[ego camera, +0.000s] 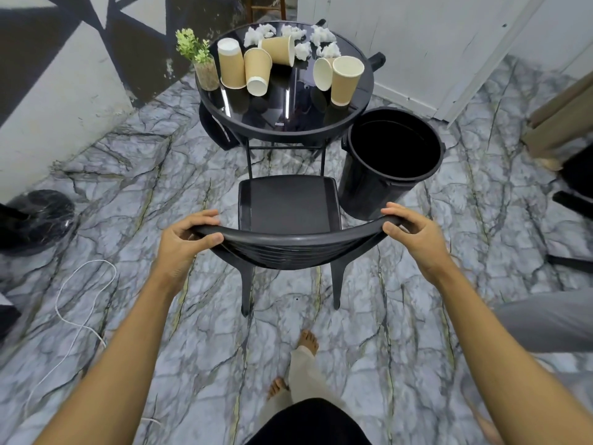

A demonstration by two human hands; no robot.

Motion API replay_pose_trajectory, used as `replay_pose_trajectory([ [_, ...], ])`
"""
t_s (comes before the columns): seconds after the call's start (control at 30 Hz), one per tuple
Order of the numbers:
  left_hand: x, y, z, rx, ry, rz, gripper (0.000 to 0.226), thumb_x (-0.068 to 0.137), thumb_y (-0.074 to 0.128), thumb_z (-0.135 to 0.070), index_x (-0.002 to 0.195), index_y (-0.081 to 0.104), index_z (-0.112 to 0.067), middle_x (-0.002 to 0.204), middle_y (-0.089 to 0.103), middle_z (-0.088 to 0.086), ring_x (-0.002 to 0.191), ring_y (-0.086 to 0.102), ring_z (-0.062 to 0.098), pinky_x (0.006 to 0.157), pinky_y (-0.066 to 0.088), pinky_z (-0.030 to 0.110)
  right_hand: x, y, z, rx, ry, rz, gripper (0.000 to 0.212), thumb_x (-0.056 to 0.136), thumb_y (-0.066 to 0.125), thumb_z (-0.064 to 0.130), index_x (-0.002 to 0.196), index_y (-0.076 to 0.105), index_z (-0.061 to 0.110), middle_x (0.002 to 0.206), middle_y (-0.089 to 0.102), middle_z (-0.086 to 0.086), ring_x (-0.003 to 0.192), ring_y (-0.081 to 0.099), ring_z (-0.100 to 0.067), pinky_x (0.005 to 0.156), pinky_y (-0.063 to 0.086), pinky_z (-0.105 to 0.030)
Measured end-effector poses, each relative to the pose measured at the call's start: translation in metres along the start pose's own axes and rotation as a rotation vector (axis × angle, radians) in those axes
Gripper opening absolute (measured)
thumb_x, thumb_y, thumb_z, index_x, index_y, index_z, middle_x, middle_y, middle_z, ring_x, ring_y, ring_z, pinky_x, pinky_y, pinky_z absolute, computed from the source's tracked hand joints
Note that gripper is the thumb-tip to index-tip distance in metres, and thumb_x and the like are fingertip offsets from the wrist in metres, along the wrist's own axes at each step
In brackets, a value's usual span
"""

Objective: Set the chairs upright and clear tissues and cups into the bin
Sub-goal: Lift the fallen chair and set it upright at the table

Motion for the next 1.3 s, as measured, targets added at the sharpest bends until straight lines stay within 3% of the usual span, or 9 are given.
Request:
replay_pose_trajectory([
  [0.1,-0.008,0.000,-0.002,0.082,0.003,-0.028,0.027,0.074,0.079,-0.009,0.100,0.074,-0.013,0.130,0.064,-0.005,0.123,0.057,0.009,0.100,0.050,0.045,-0.007,0.001,0.004,-0.087,0.010,0.001,0.038,0.073,0.075,0.048,0.109,0.071,0.037,0.143,0.052,0.010,0.134,0.045,-0.003,0.115,0.035,-0.041],
  [0.2,-0.016,-0.004,-0.001,0.206,0.014,-0.025,0.030,0.079,0.078,-0.022,0.109,0.074,-0.024,0.137,0.058,-0.014,0.130,0.049,0.003,0.107,0.043,0.050,-0.015,0.005,0.006,-0.291,-0.017,-0.045,0.034,0.089,0.065,0.044,0.122,0.064,0.036,0.151,0.042,0.007,0.139,0.035,-0.006,0.118,0.028,-0.040],
  [0.37,-0.036,-0.006,-0.014,0.432,0.069,-0.036,0.035,0.087,0.071,-0.034,0.121,0.068,-0.031,0.147,0.046,-0.015,0.138,0.037,0.004,0.115,0.032,0.040,-0.027,0.024,0.012,-0.701,-0.133,-0.100,0.052,0.094,0.032,0.058,0.132,0.057,0.031,0.155,0.038,-0.001,0.148,0.023,-0.021,0.120,0.013,-0.053],
  [0.43,-0.043,-0.004,-0.018,0.529,0.073,-0.027,0.040,0.092,0.064,-0.036,0.131,0.062,-0.029,0.152,0.040,-0.014,0.141,0.032,0.006,0.115,0.025,0.030,-0.031,0.036,0.018,-0.757,-0.147,-0.110,0.054,0.096,0.023,0.051,0.132,0.058,0.028,0.154,0.040,0.000,0.149,0.018,-0.021,0.121,0.002,-0.052],
  [0.5,-0.049,-0.004,-0.019,0.597,0.075,0.004,0.044,0.094,0.059,-0.040,0.137,0.056,-0.030,0.155,0.035,-0.014,0.145,0.026,0.006,0.117,0.021,0.032,-0.038,0.051,0.026,-0.811,-0.172,-0.103,0.052,0.097,0.023,0.045,0.131,0.058,0.026,0.152,0.042,0.000,0.150,0.017,-0.020,0.121,-0.003,-0.051],
  [0.7,-0.072,-0.013,-0.026,0.719,0.094,0.059,0.048,0.096,0.053,-0.046,0.143,0.047,-0.035,0.157,0.031,-0.014,0.147,0.021,0.006,0.121,0.018,0.041,-0.050,0.102,0.050,-0.891,-0.290,0.058,0.040,0.104,0.033,0.041,0.133,0.055,0.026,0.153,0.041,0.001,0.148,0.022,-0.020,0.120,0.002,-0.051],
  [0.83,-0.089,-0.032,-0.034,0.727,0.084,0.053,0.048,0.098,0.051,-0.042,0.144,0.045,-0.032,0.155,0.031,-0.014,0.142,0.024,0.002,0.110,0.017,0.012,-0.055,0.144,0.070,-0.923,-0.371,0.177,0.047,0.100,0.031,0.049,0.136,0.053,0.026,0.153,0.041,0.000,0.147,0.026,-0.022,0.119,0.014,-0.052],
  [1.0,-0.104,-0.076,-0.036,0.817,0.033,-0.015,0.051,0.096,0.049,-0.050,0.145,0.043,-0.036,0.157,0.031,-0.011,0.146,0.026,0.012,0.119,0.020,0.040,-0.053,0.201,0.091,-0.974,-0.459,0.307,0.044,0.102,0.035,0.046,0.137,0.052,0.026,0.152,0.042,0.001,0.144,0.030,-0.021,0.117,0.022,-0.049],
  [1.3,-0.118,-0.155,-0.037,0.992,-0.047,-0.143,0.052,0.097,0.045,-0.055,0.145,0.042,-0.036,0.157,0.033,-0.010,0.145,0.029,0.013,0.117,0.021,0.042,-0.038,0.316,0.124,-1.026,-0.595,0.511,0.043,0.101,0.042,0.044,0.139,0.050,0.024,0.152,0.042,-0.003,0.141,0.036,-0.023,0.113,0.028,-0.047],
])
Point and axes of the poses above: each hand's wrist, its own x-axis towards the middle knuckle, its own y-axis out of the palm, z = x × y, the point moved 3 cm from there along x, towards the middle knuckle
